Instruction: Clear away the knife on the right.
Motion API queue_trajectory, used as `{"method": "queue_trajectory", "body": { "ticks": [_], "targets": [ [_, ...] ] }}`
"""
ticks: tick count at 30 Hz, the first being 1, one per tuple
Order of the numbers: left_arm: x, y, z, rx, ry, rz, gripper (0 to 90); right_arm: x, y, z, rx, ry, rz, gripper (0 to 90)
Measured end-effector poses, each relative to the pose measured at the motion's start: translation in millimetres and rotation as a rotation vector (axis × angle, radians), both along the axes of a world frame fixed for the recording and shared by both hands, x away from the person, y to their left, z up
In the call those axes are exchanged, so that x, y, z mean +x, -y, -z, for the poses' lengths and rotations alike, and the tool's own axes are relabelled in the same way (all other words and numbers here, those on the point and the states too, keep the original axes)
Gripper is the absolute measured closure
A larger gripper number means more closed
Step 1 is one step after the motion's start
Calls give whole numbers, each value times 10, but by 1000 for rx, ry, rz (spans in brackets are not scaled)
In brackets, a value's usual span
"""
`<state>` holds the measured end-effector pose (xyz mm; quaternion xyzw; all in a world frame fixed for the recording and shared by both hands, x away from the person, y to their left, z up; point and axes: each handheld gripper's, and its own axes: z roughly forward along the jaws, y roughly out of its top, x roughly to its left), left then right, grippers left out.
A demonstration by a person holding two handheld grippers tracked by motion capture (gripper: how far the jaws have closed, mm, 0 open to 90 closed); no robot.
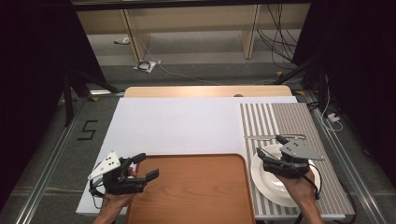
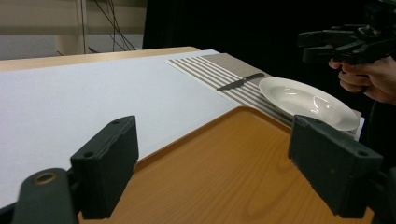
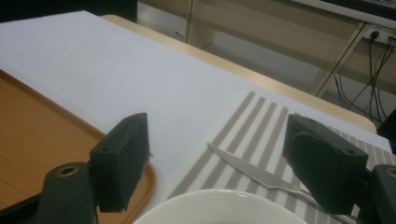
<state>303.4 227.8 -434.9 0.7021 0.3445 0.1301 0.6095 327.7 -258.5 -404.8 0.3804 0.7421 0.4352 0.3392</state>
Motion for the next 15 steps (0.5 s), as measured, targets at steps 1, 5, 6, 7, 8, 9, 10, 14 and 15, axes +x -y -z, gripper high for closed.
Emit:
{"method": "queue_trajectory", "body": {
  "ticks": [1, 5, 6, 7, 8, 9, 10, 14, 15],
  "targets": [
    [0, -3, -2, 0, 0, -1, 161, 26, 19, -9, -14, -6, 2, 241],
    [3, -15, -2, 0, 0, -7, 161, 148, 89, -50, -84, -41, 6, 245],
    [4, -18, -2, 2, 0, -6, 160, 194, 116, -54, -98, -52, 10, 246],
    [4, -15, -1, -2, -1, -9, 160, 222, 133, -57, -101, -64, 14, 246],
    [5, -16, 0, -3, -2, -9, 160, 274, 161, -55, -108, -77, 21, 248],
    [6, -17, 3, -3, -4, -10, 160, 304, 177, -54, -113, -86, 26, 250],
    [7, -17, 6, -2, -5, -10, 160, 352, 199, -50, -117, -102, 27, 250],
    [12, -22, 5, -5, -5, -14, 160, 610, 287, -46, -145, -202, 60, 251],
    [12, -22, 6, -5, -5, -14, 160, 610, 287, -46, -145, -202, 60, 251]
  ]
}}
